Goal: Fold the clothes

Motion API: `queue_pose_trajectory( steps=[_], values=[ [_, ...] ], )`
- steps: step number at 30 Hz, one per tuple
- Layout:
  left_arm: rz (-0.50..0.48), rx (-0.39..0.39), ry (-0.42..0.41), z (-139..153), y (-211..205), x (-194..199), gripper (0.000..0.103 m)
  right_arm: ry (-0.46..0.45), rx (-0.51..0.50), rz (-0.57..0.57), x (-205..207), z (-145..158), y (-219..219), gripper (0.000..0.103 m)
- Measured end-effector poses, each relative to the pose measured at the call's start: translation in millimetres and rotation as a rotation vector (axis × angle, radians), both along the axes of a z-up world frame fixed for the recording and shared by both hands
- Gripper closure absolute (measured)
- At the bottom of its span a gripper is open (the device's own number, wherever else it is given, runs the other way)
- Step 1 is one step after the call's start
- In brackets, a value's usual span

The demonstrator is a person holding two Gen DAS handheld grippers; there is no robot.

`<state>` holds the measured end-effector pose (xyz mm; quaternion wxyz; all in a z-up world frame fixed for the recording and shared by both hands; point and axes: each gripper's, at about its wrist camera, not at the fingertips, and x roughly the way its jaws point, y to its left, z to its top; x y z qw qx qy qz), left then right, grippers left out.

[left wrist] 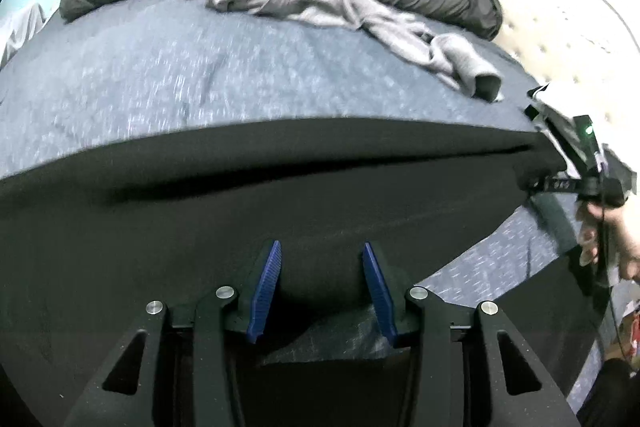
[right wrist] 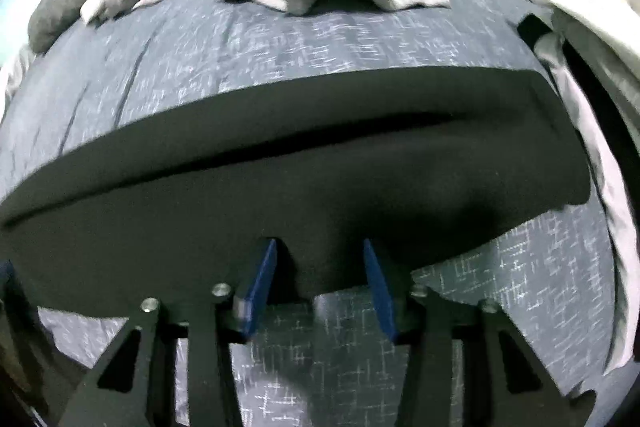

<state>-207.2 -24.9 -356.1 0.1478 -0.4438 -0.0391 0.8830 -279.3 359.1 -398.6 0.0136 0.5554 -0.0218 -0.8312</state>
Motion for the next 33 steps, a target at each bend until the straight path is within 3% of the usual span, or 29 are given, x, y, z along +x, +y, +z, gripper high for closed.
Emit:
queue_pose_trajectory(
  steps=[1, 2, 7, 10, 12, 15, 27, 33],
  values=[
    [-0.003, -0.006, 0.008, 2, 0, 0, 0.056, 0.002, 0.007, 0.012, 2, 0, -1, 0.082],
    [-0.006, -0.012, 0.014, 4, 1, 0, 0.05, 0.002, 0.022, 0.024, 3, 0, -3, 0.088],
    [-0.032, -0.01, -0.039, -13, 5, -6, 0.047, 0.004, 0.066, 0.065, 9, -1, -8, 0.099],
    [-0.044, -0.014, -0.058, -21, 6, -6, 0.052, 0.009, 0.059, 0.072, 12, 1, -5, 0.101],
    [-0.048, -0.018, -0.069, -26, 7, -5, 0.082, 0.014, 0.054, 0.076, 14, 2, -3, 0.102],
    [-0.062, -0.011, -0.071, -27, 7, -3, 0.097, 0.028, 0.046, 0.083, 18, 7, 1, 0.102],
    [-0.101, 0.057, -0.026, 4, -5, 21, 0.099, 0.084, -0.018, 0.121, 41, 36, 10, 0.103],
    [-0.146, 0.014, -0.063, -7, 3, 32, 0.099, 0.036, -0.001, 0.119, 54, 22, 21, 0.103]
  ],
)
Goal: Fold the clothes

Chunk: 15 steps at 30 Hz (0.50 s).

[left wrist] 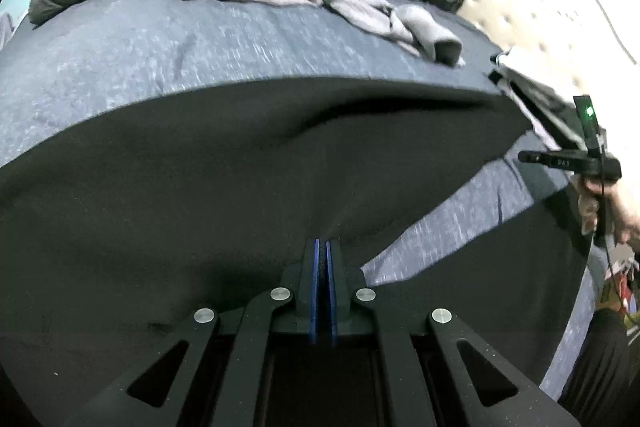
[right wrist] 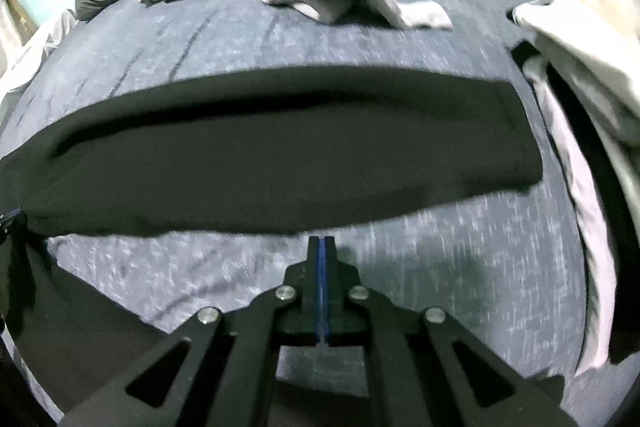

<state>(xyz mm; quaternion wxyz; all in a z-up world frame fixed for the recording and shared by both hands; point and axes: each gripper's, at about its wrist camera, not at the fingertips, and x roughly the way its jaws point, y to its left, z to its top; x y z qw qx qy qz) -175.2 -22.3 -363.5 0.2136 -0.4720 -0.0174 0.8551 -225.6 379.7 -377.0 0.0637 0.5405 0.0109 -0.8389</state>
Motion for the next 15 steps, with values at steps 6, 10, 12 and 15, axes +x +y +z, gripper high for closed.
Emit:
queue_pose_trajectory(
  steps=[6, 10, 12, 15],
  values=[
    [-0.008, 0.011, -0.003, 0, -4, 5, 0.099, 0.081, -0.076, -0.055, 0, 10, 13, 0.103],
    [-0.009, -0.002, -0.012, -5, 0, 6, 0.099, 0.1, -0.091, -0.154, -20, 19, 22, 0.056],
    [-0.011, -0.001, -0.01, -4, -1, 7, 0.099, 0.061, -0.085, -0.162, -32, 11, 19, 0.055],
    [-0.016, 0.006, -0.014, -5, -2, 9, 0.1, -0.028, -0.014, -0.161, -41, -15, 11, 0.055]
  ],
)
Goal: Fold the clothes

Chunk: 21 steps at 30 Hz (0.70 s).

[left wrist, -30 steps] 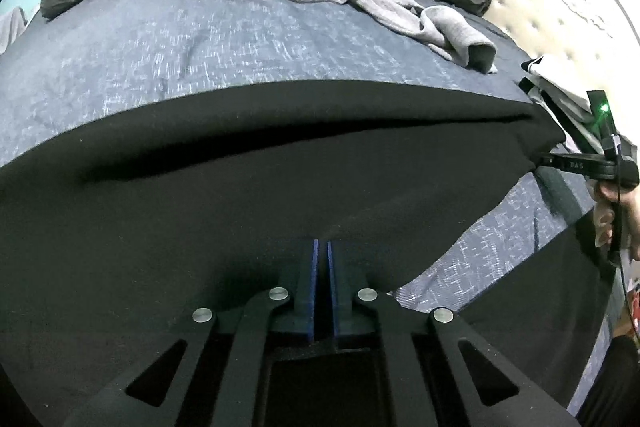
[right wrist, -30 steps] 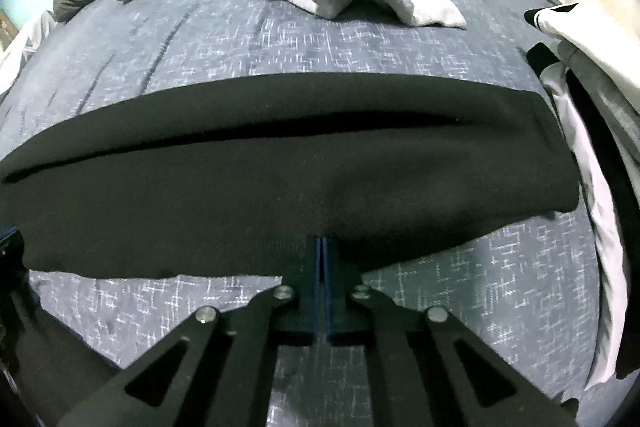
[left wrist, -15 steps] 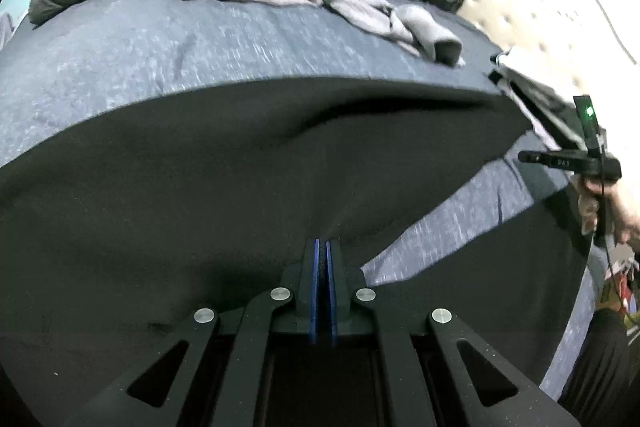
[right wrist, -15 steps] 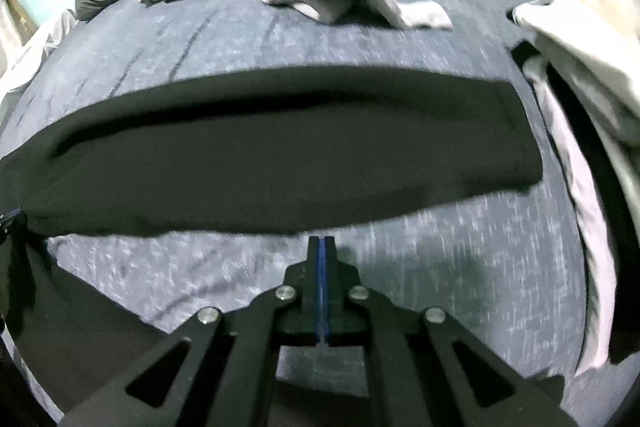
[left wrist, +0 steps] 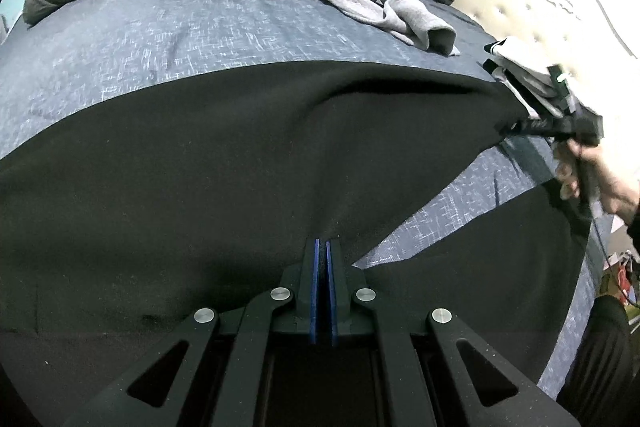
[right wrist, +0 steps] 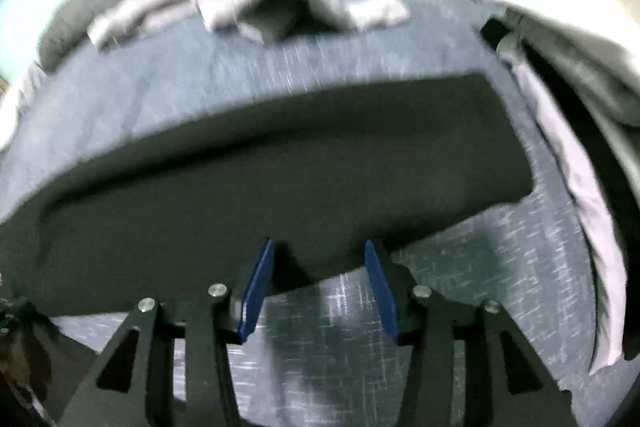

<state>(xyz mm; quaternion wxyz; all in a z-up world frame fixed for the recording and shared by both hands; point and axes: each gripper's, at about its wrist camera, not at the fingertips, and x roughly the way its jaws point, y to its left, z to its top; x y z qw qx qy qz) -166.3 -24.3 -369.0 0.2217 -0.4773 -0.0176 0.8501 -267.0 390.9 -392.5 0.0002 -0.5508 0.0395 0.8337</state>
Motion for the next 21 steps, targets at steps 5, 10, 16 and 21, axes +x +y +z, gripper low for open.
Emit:
queue_pose_trajectory(
  steps=[5, 10, 16, 21],
  values=[
    [-0.014, 0.002, -0.01, -5, -1, 5, 0.1, 0.038, 0.029, -0.022, 12, -10, -5, 0.092],
    [-0.009, 0.003, -0.012, -7, -2, 5, 0.099, 0.052, 0.012, -0.004, 18, -3, -2, 0.098],
    [0.018, 0.019, -0.024, -12, -5, 0, 0.096, 0.08, -0.091, -0.043, 19, 8, 16, 0.092],
    [0.044, 0.072, -0.03, -7, -11, -4, 0.096, 0.183, 0.007, -0.078, 14, 44, 43, 0.071]
  ],
)
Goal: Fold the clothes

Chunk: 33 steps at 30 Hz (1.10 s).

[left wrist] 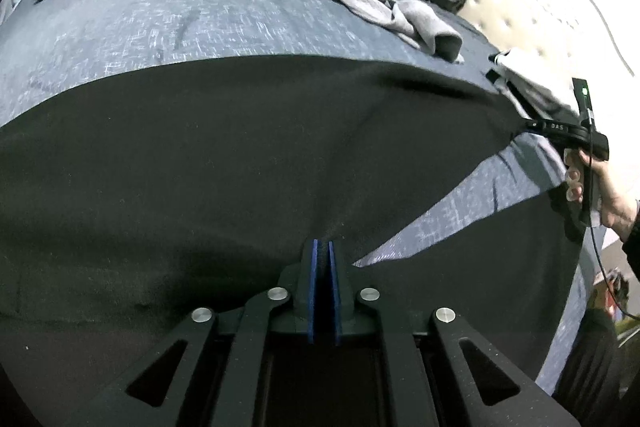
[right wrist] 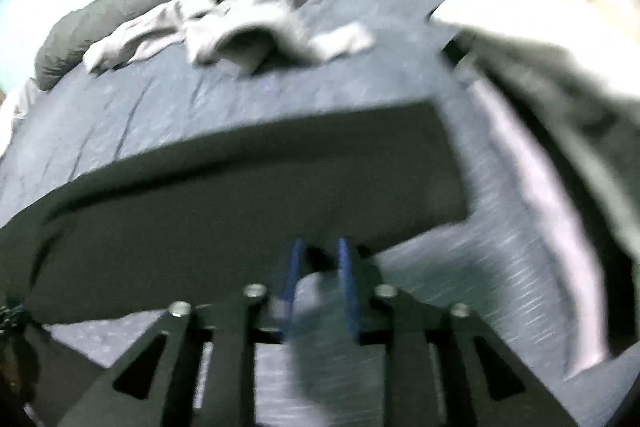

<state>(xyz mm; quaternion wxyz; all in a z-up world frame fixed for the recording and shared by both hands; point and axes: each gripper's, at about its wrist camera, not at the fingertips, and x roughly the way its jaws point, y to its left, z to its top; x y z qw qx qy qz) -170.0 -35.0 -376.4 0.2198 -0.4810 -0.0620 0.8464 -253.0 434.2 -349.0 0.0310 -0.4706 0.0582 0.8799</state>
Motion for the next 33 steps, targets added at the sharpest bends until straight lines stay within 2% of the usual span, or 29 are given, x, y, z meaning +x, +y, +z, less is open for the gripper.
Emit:
queue_pose_trajectory(
  steps=[1, 2, 6, 8, 12, 15, 16, 17, 18, 19, 22, 24, 29, 33],
  values=[
    [0.009, 0.012, 0.001, 1, -1, -1, 0.095, 0.005, -0.004, -0.02, -2, 3, 9, 0.064],
    [0.019, 0.025, 0.003, 3, -4, -1, 0.094, 0.002, -0.003, -0.044, -5, 5, 19, 0.061],
    [0.061, 0.071, 0.019, 12, -14, -2, 0.092, -0.033, 0.018, -0.083, -22, -1, 38, 0.058],
    [0.096, 0.09, 0.039, 17, -22, -1, 0.091, -0.061, 0.017, -0.102, -27, -11, 45, 0.054],
    [0.164, 0.095, 0.074, 21, -37, -3, 0.084, -0.083, -0.008, -0.177, -32, -29, 63, 0.054],
    [0.211, 0.076, 0.07, 17, -46, -7, 0.084, -0.099, -0.047, -0.209, -34, -41, 74, 0.054],
    [0.223, 0.086, 0.065, 16, -49, -8, 0.084, -0.096, -0.036, -0.203, -34, -42, 72, 0.059],
    [0.233, 0.09, 0.064, 15, -51, -8, 0.084, -0.092, -0.02, -0.195, -34, -42, 69, 0.07],
    [0.244, 0.086, 0.066, 14, -52, -9, 0.084, -0.088, -0.004, -0.187, -35, -41, 67, 0.074],
    [0.254, 0.08, 0.068, 14, -54, -9, 0.084, -0.084, 0.012, -0.179, -35, -41, 64, 0.086],
    [0.273, 0.069, 0.062, 11, -58, -10, 0.084, -0.052, 0.1, -0.164, -36, -31, 56, 0.093],
    [0.279, 0.061, 0.057, 9, -58, -9, 0.084, -0.01, 0.188, -0.152, -37, -20, 53, 0.093],
    [0.289, 0.045, 0.059, 6, -60, -7, 0.084, -0.012, 0.333, -0.139, -47, -13, 46, 0.093],
    [0.295, 0.038, 0.062, 7, -61, -6, 0.084, -0.026, 0.398, -0.132, -52, -9, 40, 0.084]
  ],
)
